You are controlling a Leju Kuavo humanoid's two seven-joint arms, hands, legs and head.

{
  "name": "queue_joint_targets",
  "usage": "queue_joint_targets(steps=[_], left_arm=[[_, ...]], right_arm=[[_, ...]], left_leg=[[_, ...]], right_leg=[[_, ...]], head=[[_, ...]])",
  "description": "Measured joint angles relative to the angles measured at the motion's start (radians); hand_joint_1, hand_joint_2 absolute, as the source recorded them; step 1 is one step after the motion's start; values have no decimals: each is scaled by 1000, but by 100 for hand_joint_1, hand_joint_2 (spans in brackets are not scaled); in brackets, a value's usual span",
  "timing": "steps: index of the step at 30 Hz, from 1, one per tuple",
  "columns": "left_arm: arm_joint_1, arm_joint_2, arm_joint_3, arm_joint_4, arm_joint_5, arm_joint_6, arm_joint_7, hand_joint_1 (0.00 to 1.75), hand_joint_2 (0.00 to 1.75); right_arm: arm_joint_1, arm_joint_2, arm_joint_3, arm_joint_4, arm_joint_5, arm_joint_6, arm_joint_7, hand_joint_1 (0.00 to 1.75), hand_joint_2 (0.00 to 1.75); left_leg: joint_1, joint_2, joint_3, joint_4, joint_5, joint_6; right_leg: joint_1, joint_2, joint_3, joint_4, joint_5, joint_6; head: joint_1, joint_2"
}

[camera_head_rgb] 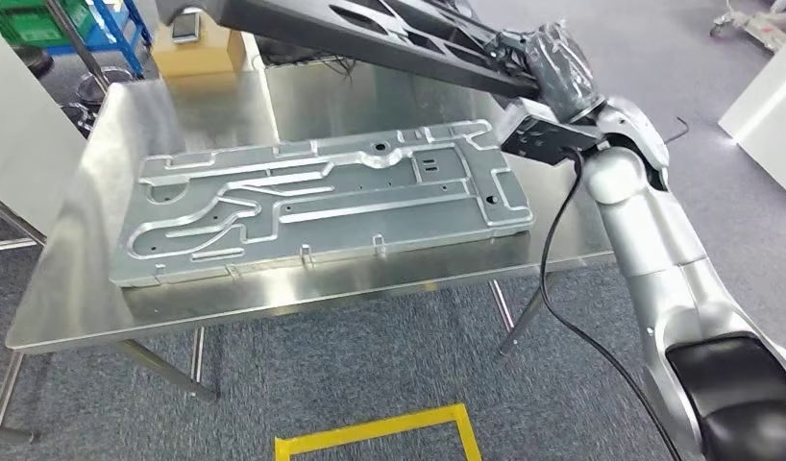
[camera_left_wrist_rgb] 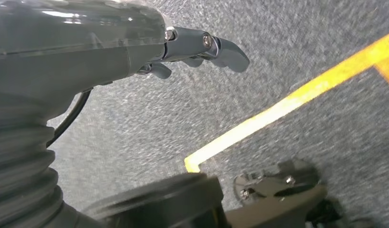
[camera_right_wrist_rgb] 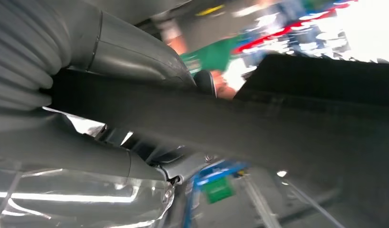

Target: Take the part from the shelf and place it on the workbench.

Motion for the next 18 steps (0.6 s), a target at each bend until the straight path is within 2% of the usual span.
queue_joint_targets(steps=[1,3,4,5,7,8,9,10,12,13,14,15,18], left_arm=[[-2,0,0,0,-1,-1,0,0,175],[-6,0,0,0,-1,-1,-1,0,175],[-7,0,0,0,1,-1,-1,0,175],[-9,0,0,0,2,-2,-1,0,175],[-12,0,0,0,2,-3,-1,0,175],[-14,0,0,0,1,-3,-1,0,175],[-16,-1,0,0,1,-3,-1,0,175],[-17,-1,0,0,0,-3,0,0,175],[-14,0,0,0,-2,-3,0,0,175],[-12,0,0,0,-3,-3,0,0,175],[-10,0,0,0,-3,-3,1,0,175],[-9,0,0,0,-3,-3,1,0,175],[-9,-1,0,0,-3,-3,0,0,175]], right_arm=[[-21,6,21,38,52,-35,7,175,175],[-61,27,59,115,159,-107,30,175,175],[-81,42,79,156,219,-148,48,175,175],[-99,59,100,199,283,-192,73,175,175],[-127,94,147,286,407,-271,130,175,175],[-134,109,168,325,450,-298,153,175,175],[-137,122,185,358,479,-313,167,175,175],[-138,131,198,386,494,-321,174,175,175],[-141,148,215,427,506,-332,179,175,175],[-145,154,221,444,508,-337,180,175,175],[-150,159,226,458,509,-341,181,175,175],[-154,162,230,470,510,-344,182,175,175],[-161,166,237,493,512,-346,182,175,175]], left_leg=[[0,0,-1,3,-3,-6],[2,2,-6,18,-8,-18],[4,4,-20,44,-17,-23],[7,5,-46,91,-33,-29],[10,8,-123,216,-79,-38],[11,9,-158,263,-93,-41],[11,9,-178,279,-90,-41],[11,10,-181,259,-65,-40],[10,12,-146,139,25,-33],[8,12,-127,81,55,-28],[5,13,-113,37,73,-22],[2,13,-107,16,78,-15],[1,12,-99,-3,84,2]], right_leg=[[3,1,-1,2,-6,-11],[3,1,4,1,-4,-25],[2,0,9,-2,-6,-31],[2,1,13,-4,-8,-36],[5,1,17,-4,-14,-43],[7,1,20,-4,-18,-44],[9,1,24,-4,-22,-45],[10,0,30,-4,-26,-45],[12,-1,43,-4,-35,-43],[13,-2,49,-5,-37,-40],[13,-1,50,-6,-39,-36],[13,-1,51,-8,-40,-31],[13,-2,53,-7,-48,-14]], head=[[0,0],[-1,0],[-1,0],[-1,0],[-1,0],[-1,0],[-1,0],[-1,0],[-1,0],[-1,0],[-1,0],[-1,0],[-1,0]])
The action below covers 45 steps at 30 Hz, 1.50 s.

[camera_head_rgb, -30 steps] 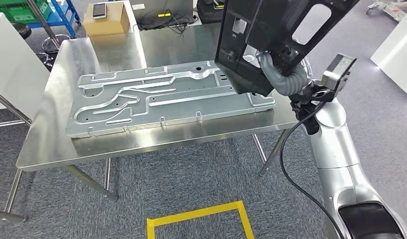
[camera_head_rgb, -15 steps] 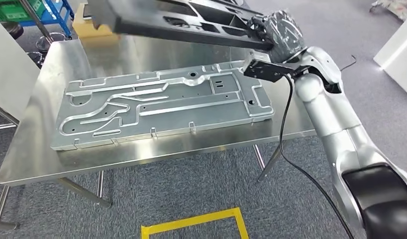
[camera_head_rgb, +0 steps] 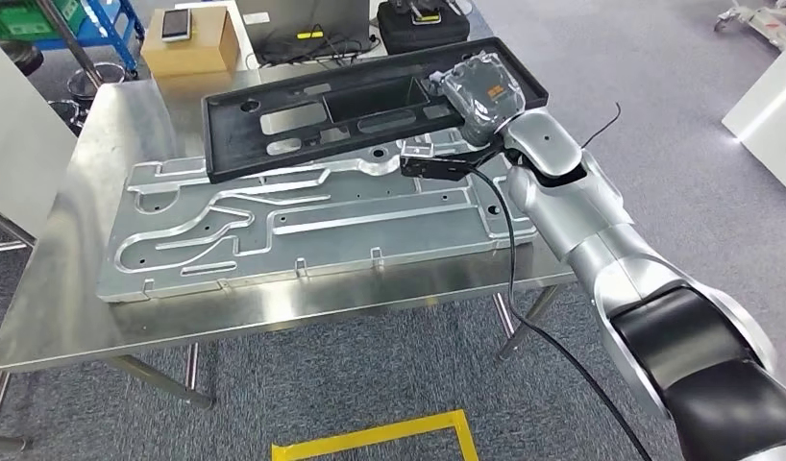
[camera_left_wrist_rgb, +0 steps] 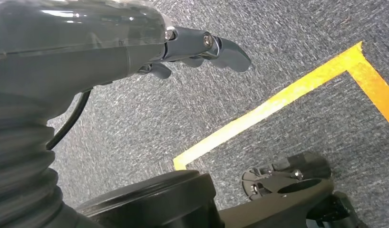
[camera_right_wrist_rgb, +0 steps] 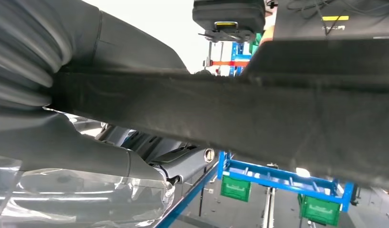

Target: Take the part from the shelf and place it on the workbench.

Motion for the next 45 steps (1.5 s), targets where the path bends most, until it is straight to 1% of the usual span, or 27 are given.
queue_joint_targets(steps=[2,5,6,7,8,10,12,14,16,18,20,21,22,23,25,26,28,31,33,35,36,37,38,41,42,43,45], left_arm=[[-1,-1,0,0,-1,0,0,0,175],[0,-2,0,0,-2,0,0,0,175],[0,-2,0,0,-4,0,0,0,175],[1,-2,-1,0,-8,0,-1,0,175],[1,-2,-1,0,-15,0,-1,0,175],[1,-2,-3,0,-32,0,-1,0,175],[1,-3,-3,0,-46,4,1,0,175],[1,-3,-3,0,-54,10,2,0,175],[1,-2,-4,0,-58,18,2,0,175],[-1,-2,-6,0,-63,36,0,0,87],[-3,-2,-9,0,-63,55,-1,0,0],[-4,-1,-10,0,-61,60,-1,0,0],[-4,-1,-10,0,-59,61,0,0,0],[-4,0,-10,0,-57,59,0,0,0],[-2,2,-10,0,-56,53,-1,0,0],[-2,3,-10,0,-56,49,-1,0,0],[-2,3,-10,1,-56,44,-2,0,0],[-2,4,-10,1,-55,40,-2,0,0],[-3,4,-10,1,-53,40,-1,0,0],[-3,4,-10,1,-51,39,-2,0,0],[-3,4,-10,1,-50,39,-1,0,0],[-2,5,-10,1,-48,38,0,0,0],[-1,5,-10,1,-45,38,2,0,0],[0,4,-7,1,-24,32,15,0,0],[0,4,-5,1,-15,29,21,0,0],[1,4,-2,1,-8,27,27,0,0],[3,5,4,1,3,25,34,0,0]], right_arm=[[-5,1,3,10,1,0,0,175,175],[-7,3,8,27,22,0,9,175,175],[-6,3,10,35,40,0,16,175,175],[-3,3,13,45,63,0,25,175,175],[2,3,16,56,83,-1,32,175,175],[21,3,20,78,110,-7,41,175,175],[48,4,25,102,122,-18,42,87,87],[80,7,28,131,124,-23,32,0,0],[108,11,28,159,119,-23,21,0,0],[126,20,28,186,112,-25,17,0,0],[140,27,27,212,105,-31,15,0,0],[147,30,26,223,100,-34,13,0,0],[155,31,24,232,95,-35,10,0,0],[160,31,21,240,90,-37,6,0,0],[165,31,13,251,82,-39,2,0,0],[165,31,8,256,78,-42,1,0,0],[167,31,-1,264,72,-49,0,0,0],[174,30,-12,272,66,-55,-1,0,0],[177,29,-20,275,64,-55,-1,0,0],[182,27,-26,279,62,-54,-1,0,0],[186,26,-27,282,62,-54,-1,0,0],[190,26,-29,284,62,-53,-1,0,0],[193,26,-30,286,62,-53,-1,0,0],[190,26,-35,287,65,-52,0,0,0],[187,27,-37,287,67,-52,0,0,0],[186,28,-38,287,70,-51,1,0,0],[182,30,-41,287,77,-50,4,0,0]], left_leg=[[4,0,9,-10,4,10],[1,0,12,-9,-1,20],[-1,-1,13,-7,-4,22],[-2,-3,14,-5,-7,23],[-3,-6,16,-2,-11,23],[-4,-11,20,5,-21,19],[-5,-13,19,10,-28,11],[-4,-14,20,8,-30,3],[-3,-11,18,19,-44,-8],[-1,-6,-16,95,-88,-20],[7,-4,-78,225,-140,-30],[12,-3,-102,270,-149,-34],[16,-2,-111,280,-139,-39],[19,-1,-102,253,-113,-42],[25,0,-46,126,-43,-48],[25,0,-20,67,-22,-48],[23,-1,2,14,-14,-39],[20,-1,7,3,-10,-15],[20,0,13,-7,-6,2],[14,1,14,-7,-6,11],[12,0,15,-6,-7,13],[9,0,15,-5,-8,14],[7,-1,15,-3,-9,15],[1,-4,15,6,-16,11],[-1,-4,15,9,-18,7],[-2,-4,13,11,-18,4],[-3,-5,12,12,-17,-5]], right_leg=[[0,0,-22,50,-32,6],[0,1,-121,239,-108,10],[0,1,-145,275,-111,10],[0,1,-149,272,-94,9],[2,1,-132,227,-59,6],[7,0,-69,88,9,-5],[15,1,-32,8,30,-13],[18,1,-27,-2,26,-19],[12,0,-18,-12,27,-26],[6,-1,-10,-21,27,-34],[5,-1,-5,-22,23,-37],[5,-1,-2,-22,21,-36],[4,-1,0,-21,19,-34],[1,-1,3,-19,16,-31],[-3,0,8,-15,9,-22],[-4,1,8,-12,6,-16],[-2,3,4,-12,7,-4],[-5,2,2,-8,2,12],[-8,2,-27,58,-37,17],[-6,2,-93,195,-98,17],[-4,2,-124,253,-115,17],[-3,2,-141,282,-116,16],[-2,1,-138,270,-98,13],[4,1,-48,79,-4,-2],[7,1,-24,31,12,-6],[11,1,-13,8,16,-9],[12,0,-12,0,18,-13]], head=[[0,0],[0,0],[0,0],[0,0],[0,0],[0,0],[0,0],[0,0],[0,0],[0,0],[0,0],[0,0],[0,0],[0,0],[0,0],[0,0],[0,0],[0,0],[0,0],[0,0],[0,0],[0,0],[0,0],[0,0],[0,0],[0,0],[0,0]])
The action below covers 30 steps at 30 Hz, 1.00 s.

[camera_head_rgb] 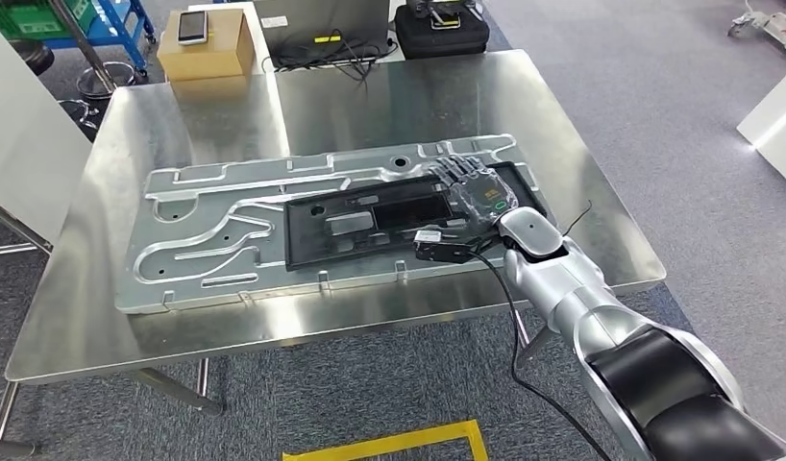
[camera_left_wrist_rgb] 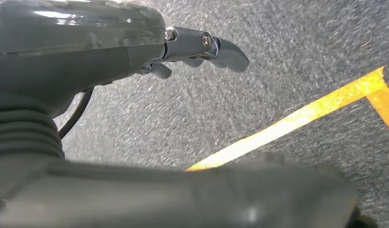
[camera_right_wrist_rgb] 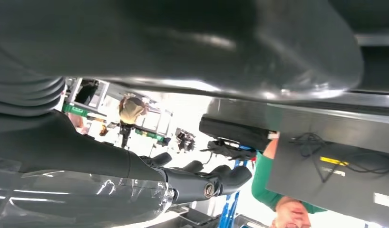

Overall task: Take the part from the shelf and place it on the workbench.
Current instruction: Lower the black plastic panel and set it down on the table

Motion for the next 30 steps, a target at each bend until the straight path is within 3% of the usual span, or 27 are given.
queue_joint_targets(steps=[2,3,5,7,8,9,12,13,16,17,18,21,22,23,24,26,28,30], left_arm=[[2,1,4,0,4,-1,0,0,0],[2,1,5,0,4,-2,0,0,0],[4,2,7,0,2,-2,0,0,0],[4,3,11,0,0,-3,0,0,0],[4,3,12,0,-2,-4,0,0,0],[4,3,13,0,-3,-4,0,0,0],[2,4,15,0,-7,-7,1,0,0],[1,4,15,0,-7,-8,1,0,0],[1,4,17,0,-6,-9,4,0,0],[1,3,18,0,-4,-9,3,0,0],[0,3,19,0,-1,-8,2,0,0],[0,4,20,0,2,-7,0,0,0],[1,4,20,0,3,-6,0,0,0],[3,4,21,0,4,-6,0,0,0],[4,4,21,0,4,-5,-1,0,0],[6,3,22,0,8,-4,-2,0,0],[7,3,22,0,11,-2,-3,0,0],[8,2,23,0,12,-2,-4,0,0]], right_arm=[[-8,2,-3,-2,4,1,2,0,0],[-14,3,-5,-4,4,2,2,0,0],[-29,2,-12,-9,4,0,2,0,0],[-41,-2,-20,-17,5,-2,2,0,0],[-44,-5,-25,-22,6,-3,2,0,0],[-47,-10,-30,-28,6,-4,2,0,0],[-59,-28,-49,-54,3,-14,1,0,0],[-66,-35,-55,-64,0,-17,-1,0,0],[-82,-52,-71,-88,-5,-20,-11,0,0],[-86,-56,-74,-93,-2,-19,-13,0,0],[-90,-59,-76,-98,1,-17,-14,0,0],[-98,-64,-79,-106,12,-13,-16,0,0],[-99,-66,-79,-107,16,-13,-16,0,0],[-100,-68,-80,-108,21,-12,-16,0,0],[-102,-70,-80,-110,27,-12,-16,0,0],[-112,-76,-80,-119,36,-12,-16,0,0],[-127,-85,-82,-132,40,-12,-16,0,0],[-140,-94,-84,-142,41,-9,-16,0,0]], left_leg=[[0,1,-7,19,-22,-10],[2,2,-20,54,-51,-16],[8,4,-61,174,-126,-25],[15,4,-89,270,-168,-33],[18,4,-81,273,-164,-36],[21,4,-52,230,-142,-38],[25,4,63,32,-75,-38],[24,3,76,3,-68,-33],[17,2,66,-3,-52,-8],[17,3,60,-5,-42,1],[16,5,51,-8,-30,11],[9,8,14,-8,1,28],[6,8,2,-8,10,31],[3,7,-9,-7,18,32],[0,6,-21,-6,27,32],[-4,4,-40,-3,42,29],[-6,4,-51,-2,56,22],[-4,3,-55,-7,71,11]], right_leg=[[-5,-3,0,-7,7,-10],[-9,-5,-1,-11,10,-15],[-9,-6,-7,-12,17,-21],[-10,-7,-14,-11,23,-19],[-12,-8,-18,-10,27,-16],[-14,-8,-22,-9,31,-12],[-17,-9,-32,-4,43,5],[-16,-9,-34,-4,49,12],[-17,-8,-40,-11,65,35],[-20,-7,-48,-2,53,40],[-22,-6,-61,25,23,42],[-21,-4,-120,212,-113,44],[-20,-4,-127,264,-134,43],[-19,-3,-117,282,-134,42],[-16,-3,-89,261,-118,38],[-9,-1,7,137,-83,22],[1,1,82,24,-77,8],[9,0,96,-10,-74,-2]], head=[[0,0],[0,0],[0,0],[0,0],[0,0],[0,0],[0,0],[0,0],[0,0],[0,0],[0,0],[0,0],[0,0],[0,0],[0,0],[0,0],[0,0],[0,0]])
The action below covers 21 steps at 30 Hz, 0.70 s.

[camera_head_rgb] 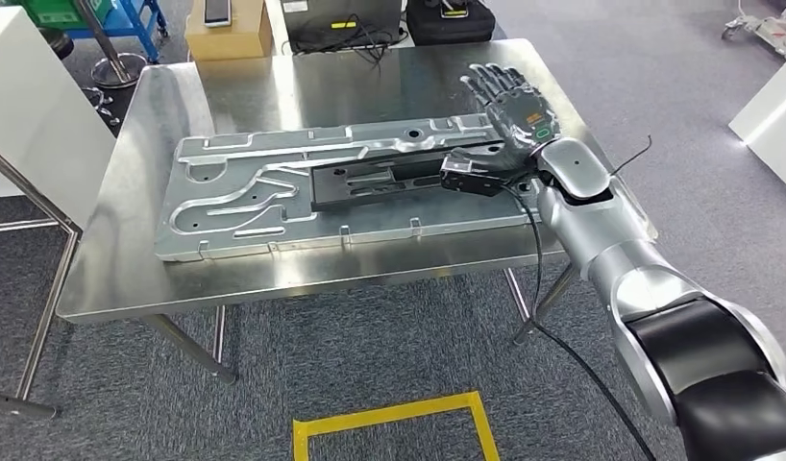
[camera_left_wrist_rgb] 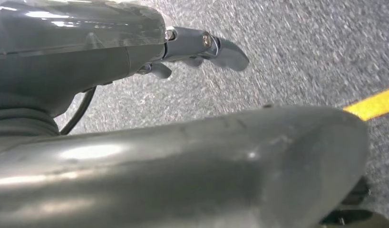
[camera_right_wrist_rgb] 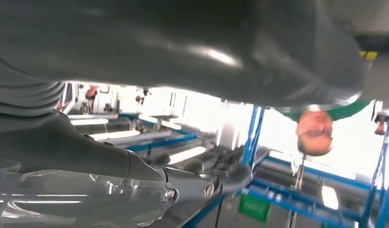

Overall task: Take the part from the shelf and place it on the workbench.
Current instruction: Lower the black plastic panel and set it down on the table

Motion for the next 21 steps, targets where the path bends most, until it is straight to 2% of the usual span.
queue_joint_targets(steps=[2,3,4,6,7,8,9,10,11,12,13,14,15,17,18,19,21], left_arm=[[3,-1,1,0,1,0,0,0,0],[5,-1,2,0,2,0,0,0,0],[6,-1,3,0,4,1,0,0,0],[8,-1,6,0,12,3,-2,0,0],[9,-1,9,0,17,5,-3,0,0],[9,-1,13,0,21,6,-4,0,0],[10,-1,17,0,24,8,-5,0,0],[11,-1,20,0,25,8,-4,0,0],[12,-1,22,0,23,8,-3,0,0],[14,-1,23,0,19,7,-1,0,0],[15,-1,23,0,14,5,2,0,0],[18,-1,23,0,7,3,4,0,0],[20,-1,23,0,2,2,6,0,0],[23,-1,23,0,-5,2,3,0,0],[22,0,23,0,-6,5,-1,0,0],[19,1,23,0,-5,8,-6,0,0],[11,2,23,0,1,13,-14,0,0]], right_arm=[[-7,-4,0,-3,0,4,-1,0,0],[-8,-5,0,-5,0,5,-2,0,0],[-9,-6,-1,-8,0,3,-2,0,0],[-7,-17,-3,-17,-8,-9,-6,0,0],[-4,-29,-7,-25,-17,-18,-10,0,0],[3,-43,-12,-34,-29,-26,-15,0,0],[14,-68,-22,-50,-49,-36,-23,0,0],[31,-94,-35,-68,-73,-42,-33,0,0],[55,-127,-57,-93,-108,-46,-47,0,0],[86,-164,-86,-124,-152,-49,-66,0,0],[119,-193,-115,-151,-194,-51,-86,0,0],[159,-221,-149,-180,-237,-54,-109,0,0],[198,-243,-181,-204,-270,-60,-130,0,0],[282,-273,-237,-246,-304,-81,-162,0,0],[322,-281,-259,-264,-306,-93,-169,0,0],[363,-285,-277,-282,-300,-103,-173,0,0],[433,-286,-304,-315,-277,-120,-172,0,0]], left_leg=[[2,0,-6,-2,1,-11],[3,0,-14,10,-20,-16],[5,0,-26,45,-62,-22],[12,1,-56,166,-164,-33],[17,1,-66,230,-195,-39],[20,1,-66,273,-200,-44],[24,2,-54,291,-183,-48],[27,2,-28,275,-152,-52],[32,2,18,224,-129,-56],[34,1,75,150,-124,-59],[34,-2,127,76,-134,-56],[32,-5,166,19,-149,-50],[29,-7,181,-10,-161,-41],[27,-8,172,-16,-152,-18],[27,-7,164,-18,-143,-8],[27,-7,154,-20,-131,2],[22,-10,127,-19,-105,13]], right_leg=[[-3,-4,-7,-14,22,-12],[-6,-7,-14,-22,36,-18],[-10,-9,-24,-28,49,-23],[-11,-12,-51,-30,72,-27],[-11,-13,-67,-29,84,-25],[-12,-15,-81,-29,95,-22],[-13,-18,-96,-28,106,-17],[-16,-22,-109,-26,116,-11],[-17,-26,-121,-24,125,-4],[-18,-31,-132,-20,132,3],[-19,-35,-139,-16,139,10],[-18,-38,-143,-15,147,18],[-18,-40,-144,-16,156,24],[-22,-40,-144,-21,167,37],[-25,-34,-150,-12,150,41],[-27,-27,-161,16,112,44],[-28,-13,-193,133,4,45]], head=[[0,0],[0,0],[0,0],[0,0],[0,0],[0,0],[0,0],[0,0],[0,0],[0,0],[0,0],[0,0],[0,0],[1,0],[1,0],[1,0],[2,0]])
